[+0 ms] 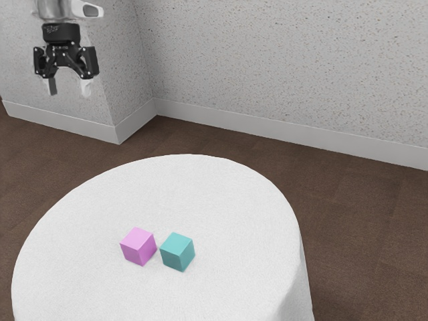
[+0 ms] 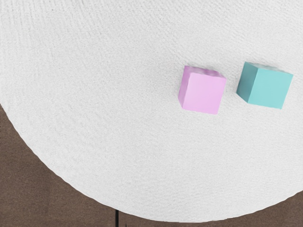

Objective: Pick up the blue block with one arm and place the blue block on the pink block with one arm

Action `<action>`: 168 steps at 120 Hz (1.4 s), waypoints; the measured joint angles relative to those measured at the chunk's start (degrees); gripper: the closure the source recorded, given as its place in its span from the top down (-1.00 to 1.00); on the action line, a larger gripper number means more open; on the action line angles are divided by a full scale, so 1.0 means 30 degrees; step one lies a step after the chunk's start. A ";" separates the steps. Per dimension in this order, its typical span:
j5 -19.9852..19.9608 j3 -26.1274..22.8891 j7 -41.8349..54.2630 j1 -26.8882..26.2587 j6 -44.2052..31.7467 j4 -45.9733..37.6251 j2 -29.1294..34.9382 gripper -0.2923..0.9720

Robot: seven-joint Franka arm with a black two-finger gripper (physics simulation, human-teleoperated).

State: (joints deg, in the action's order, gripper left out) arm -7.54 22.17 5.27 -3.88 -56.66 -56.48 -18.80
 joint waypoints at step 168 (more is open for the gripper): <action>0.1396 -0.1191 -0.3381 -0.8935 -2.1680 -1.9459 0.2770 0.54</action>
State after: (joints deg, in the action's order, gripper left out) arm -3.35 18.60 -4.87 -30.69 -121.70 -114.85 -10.49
